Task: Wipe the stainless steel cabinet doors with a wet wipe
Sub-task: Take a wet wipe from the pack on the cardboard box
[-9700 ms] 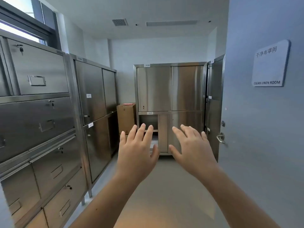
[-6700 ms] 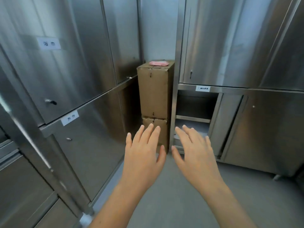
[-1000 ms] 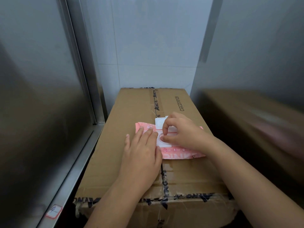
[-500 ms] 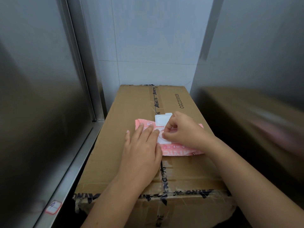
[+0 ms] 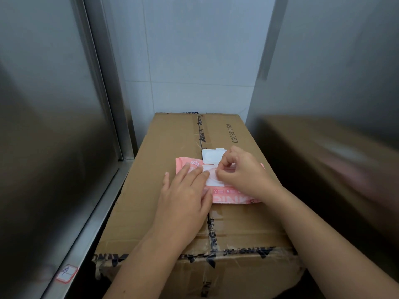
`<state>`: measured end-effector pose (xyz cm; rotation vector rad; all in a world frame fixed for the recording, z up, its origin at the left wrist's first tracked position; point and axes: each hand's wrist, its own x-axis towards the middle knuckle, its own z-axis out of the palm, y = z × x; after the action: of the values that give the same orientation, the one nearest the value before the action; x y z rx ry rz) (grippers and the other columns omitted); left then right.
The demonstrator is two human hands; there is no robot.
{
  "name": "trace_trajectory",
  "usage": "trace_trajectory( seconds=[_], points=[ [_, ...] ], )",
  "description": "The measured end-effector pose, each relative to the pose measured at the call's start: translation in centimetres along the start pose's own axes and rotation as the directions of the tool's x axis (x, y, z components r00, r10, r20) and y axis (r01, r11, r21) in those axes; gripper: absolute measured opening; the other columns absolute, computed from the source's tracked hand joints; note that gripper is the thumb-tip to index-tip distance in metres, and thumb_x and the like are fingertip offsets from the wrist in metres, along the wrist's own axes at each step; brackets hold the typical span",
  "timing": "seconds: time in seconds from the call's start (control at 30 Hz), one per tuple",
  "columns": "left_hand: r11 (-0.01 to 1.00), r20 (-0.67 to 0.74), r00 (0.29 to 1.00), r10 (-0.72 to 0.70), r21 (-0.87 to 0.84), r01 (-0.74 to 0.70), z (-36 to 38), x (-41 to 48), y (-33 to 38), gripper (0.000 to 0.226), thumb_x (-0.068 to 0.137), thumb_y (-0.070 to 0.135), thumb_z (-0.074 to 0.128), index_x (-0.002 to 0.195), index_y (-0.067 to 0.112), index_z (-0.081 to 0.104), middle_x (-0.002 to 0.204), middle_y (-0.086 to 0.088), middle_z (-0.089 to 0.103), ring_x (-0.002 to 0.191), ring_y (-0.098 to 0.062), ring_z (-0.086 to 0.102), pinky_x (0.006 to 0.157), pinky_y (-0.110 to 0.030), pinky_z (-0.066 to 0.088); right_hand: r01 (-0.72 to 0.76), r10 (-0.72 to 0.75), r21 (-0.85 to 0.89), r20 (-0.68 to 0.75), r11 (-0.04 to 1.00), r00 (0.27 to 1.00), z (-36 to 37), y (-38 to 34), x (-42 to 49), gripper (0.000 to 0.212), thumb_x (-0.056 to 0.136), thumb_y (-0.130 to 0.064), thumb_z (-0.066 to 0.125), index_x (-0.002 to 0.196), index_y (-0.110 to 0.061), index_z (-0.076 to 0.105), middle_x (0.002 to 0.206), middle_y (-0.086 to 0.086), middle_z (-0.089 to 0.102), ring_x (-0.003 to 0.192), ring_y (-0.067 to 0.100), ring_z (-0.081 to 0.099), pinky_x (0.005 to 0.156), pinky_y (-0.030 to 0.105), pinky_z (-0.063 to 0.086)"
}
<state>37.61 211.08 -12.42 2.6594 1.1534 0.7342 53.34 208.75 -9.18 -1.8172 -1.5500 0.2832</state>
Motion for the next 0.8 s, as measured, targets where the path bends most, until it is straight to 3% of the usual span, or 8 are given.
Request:
trace_trajectory(
  seconds=[0.3, 0.43, 0.53, 0.67, 0.8],
  points=[
    [1.0, -0.003, 1.0, 0.0, 0.001, 0.0, 0.1, 0.0, -0.2, 0.044, 0.097, 0.042, 0.03, 0.141, 0.034, 0.032, 0.149, 0.018, 0.026, 0.14, -0.002, 0.005, 0.109, -0.031, -0.005, -0.001, 0.013, 0.136, -0.087, 0.991, 0.996, -0.7, 1.0, -0.4, 0.023, 0.078, -0.004, 0.065, 0.061, -0.017, 0.056, 0.08, -0.008, 0.053, 0.068, -0.001, 0.052, 0.067, 0.012, 0.04],
    [1.0, -0.004, 1.0, 0.015, 0.001, -0.015, 0.1, 0.2, -0.1, 0.044, 0.097, 0.041, 0.031, 0.141, 0.033, 0.033, 0.149, 0.017, 0.027, 0.14, -0.003, 0.005, 0.108, -0.031, -0.005, 0.006, 0.022, 0.205, -0.134, 0.979, 0.991, -1.4, 1.5, -0.9, 0.026, 0.08, 0.0, 0.063, 0.061, -0.017, 0.055, 0.081, -0.003, 0.056, 0.071, 0.002, 0.054, 0.066, 0.006, 0.04],
    [0.998, -0.005, 0.998, 0.057, -0.028, -0.057, 0.1, 0.4, 0.4, 0.043, 0.097, 0.038, 0.034, 0.14, 0.03, 0.037, 0.149, 0.015, 0.029, 0.14, -0.004, 0.009, 0.107, -0.029, -0.006, -0.005, 0.061, 0.281, -0.191, 0.96, 0.98, -2.3, 2.1, -1.8, 0.025, 0.081, 0.001, 0.061, 0.063, -0.016, 0.055, 0.082, 0.0, 0.057, 0.08, 0.013, 0.058, 0.069, 0.008, 0.042],
    [0.992, 0.004, 0.993, 0.114, -0.061, -0.114, 0.0, 0.9, 0.1, 0.042, 0.096, 0.037, 0.037, 0.137, 0.03, 0.042, 0.147, 0.016, 0.032, 0.139, -0.005, 0.012, 0.106, -0.025, -0.005, -0.013, 0.09, 0.336, -0.213, 0.942, 0.973, -2.5, 2.2, -2.1, 0.025, 0.083, -0.001, 0.059, 0.064, -0.016, 0.055, 0.079, -0.003, 0.056, 0.076, 0.008, 0.056, 0.067, 0.006, 0.041],
    [0.978, 0.044, 0.982, 0.182, -0.108, -0.177, -0.1, 1.3, -0.1, 0.04, 0.096, 0.036, 0.042, 0.135, 0.028, 0.045, 0.144, 0.013, 0.039, 0.137, -0.006, 0.021, 0.11, -0.028, 0.001, -0.022, 0.112, 0.375, -0.219, 0.927, 0.969, -2.5, 2.3, -2.4, 0.027, 0.084, -0.002, 0.06, 0.063, -0.017, 0.054, 0.077, -0.003, 0.055, 0.067, 0.006, 0.051, 0.058, 0.016, 0.041]
  ],
)
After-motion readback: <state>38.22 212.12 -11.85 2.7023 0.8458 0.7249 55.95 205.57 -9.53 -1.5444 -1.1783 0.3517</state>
